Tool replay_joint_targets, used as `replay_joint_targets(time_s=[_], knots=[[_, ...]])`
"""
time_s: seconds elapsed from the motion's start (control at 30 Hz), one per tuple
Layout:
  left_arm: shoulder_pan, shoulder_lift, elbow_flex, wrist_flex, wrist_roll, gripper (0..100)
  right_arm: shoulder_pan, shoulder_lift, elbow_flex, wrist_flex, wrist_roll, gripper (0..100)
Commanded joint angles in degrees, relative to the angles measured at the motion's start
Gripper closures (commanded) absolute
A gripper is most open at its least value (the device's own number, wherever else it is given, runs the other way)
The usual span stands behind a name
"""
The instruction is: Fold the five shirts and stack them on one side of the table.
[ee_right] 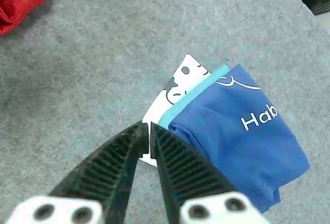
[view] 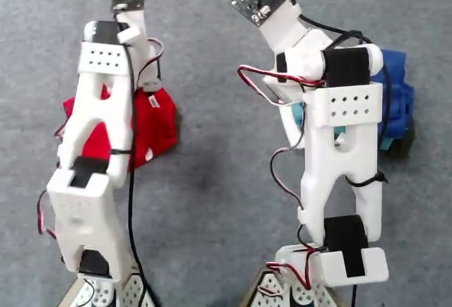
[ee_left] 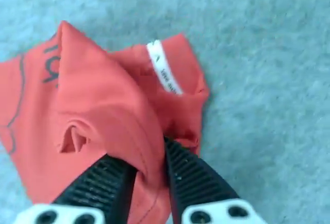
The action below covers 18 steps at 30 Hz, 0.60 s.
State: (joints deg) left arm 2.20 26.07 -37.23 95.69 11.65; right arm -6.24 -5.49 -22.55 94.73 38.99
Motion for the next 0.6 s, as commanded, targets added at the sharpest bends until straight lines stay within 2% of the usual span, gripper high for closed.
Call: replay_joint_targets(time_s=[0.0, 0.23, 0.4, 0.57], knots=[[0.6, 3.2, -8.7, -0.4, 0.4, 97, 0.4, -2.2, -1.8, 0.0, 0.4, 98.4], [0.7, 9.8, -15.3, -0.1, 0.4, 96, 0.4, -2.2, -0.7, -0.6, 0.4, 98.4], [0.6, 11.3, -15.8, 4.0, 0.6, 77, 0.4, -2.5, 3.6, -5.2, 0.4, 98.4], [0.2, 10.1, -18.3, 5.1, 2.5, 75, -1.2, -2.3, 4.5, -5.6, 0.4, 98.4]])
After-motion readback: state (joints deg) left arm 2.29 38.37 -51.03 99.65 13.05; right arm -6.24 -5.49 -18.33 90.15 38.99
